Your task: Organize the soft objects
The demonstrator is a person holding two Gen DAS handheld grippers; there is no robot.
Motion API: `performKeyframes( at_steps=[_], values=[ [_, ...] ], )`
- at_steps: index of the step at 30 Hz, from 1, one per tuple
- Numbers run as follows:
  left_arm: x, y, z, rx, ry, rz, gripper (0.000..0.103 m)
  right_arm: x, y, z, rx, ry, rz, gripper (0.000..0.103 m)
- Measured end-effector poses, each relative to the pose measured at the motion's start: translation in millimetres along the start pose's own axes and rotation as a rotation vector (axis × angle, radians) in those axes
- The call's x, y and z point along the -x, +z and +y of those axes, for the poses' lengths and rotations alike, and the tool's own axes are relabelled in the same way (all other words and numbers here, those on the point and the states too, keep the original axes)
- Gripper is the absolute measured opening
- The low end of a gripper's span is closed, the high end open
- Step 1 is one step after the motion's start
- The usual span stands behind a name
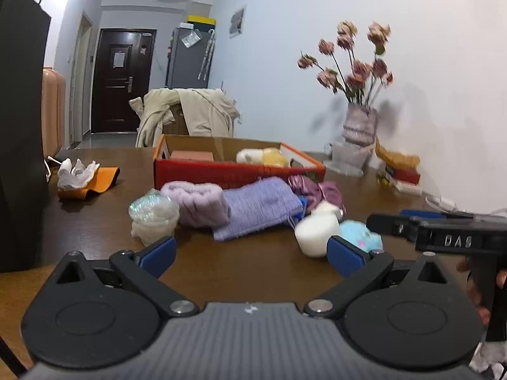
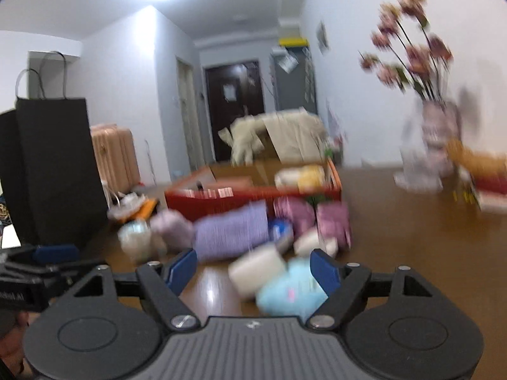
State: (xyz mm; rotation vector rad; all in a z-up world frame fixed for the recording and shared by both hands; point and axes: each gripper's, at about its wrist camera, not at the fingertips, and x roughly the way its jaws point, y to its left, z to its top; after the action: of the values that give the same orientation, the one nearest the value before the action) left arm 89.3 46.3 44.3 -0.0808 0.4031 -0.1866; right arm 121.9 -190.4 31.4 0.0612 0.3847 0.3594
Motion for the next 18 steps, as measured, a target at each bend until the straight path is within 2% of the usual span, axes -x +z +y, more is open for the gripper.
performKeyframes(
  at_steps=[3, 7, 9, 12, 14, 18],
  values=[
    [6.7, -3.6, -7.7, -0.039, 0.006, -0.021, 0.103, 4.5, -13.7, 0.4, 0.011, -0.021, 0.002, 0.086],
    [8.6, -2.9, -14.4, -0.033, 0.004, -0.042, 0.103, 11.9, -22.1, -2.5, 0.007, -0.022, -0.022, 0.087],
    [8.4, -4.1, -17.8, -0.038, 0.004, -0.052, 0.103, 11.7, -26.0, -6.4, -0.007, -0.03, -0.015, 0.092],
    [4.6, -5.5, -21.4, -0.044, 0.008, -0.049, 0.103, 7.3, -31.1, -7.5, 0.015, -0.042, 0.009, 0.091],
    [0.7, -5.4, -21.9, -0.044, 0.011, -0.045, 0.103, 7.7, -33.6, -8.6, 0.023, -0.02, -0.01, 0.09],
    [-7.2, -3.7, -19.0, -0.03, 0.028, -0.042, 0.103, 5.0, -33.7, -9.9, 0.018, -0.054, -0.06, 0.092]
  ],
)
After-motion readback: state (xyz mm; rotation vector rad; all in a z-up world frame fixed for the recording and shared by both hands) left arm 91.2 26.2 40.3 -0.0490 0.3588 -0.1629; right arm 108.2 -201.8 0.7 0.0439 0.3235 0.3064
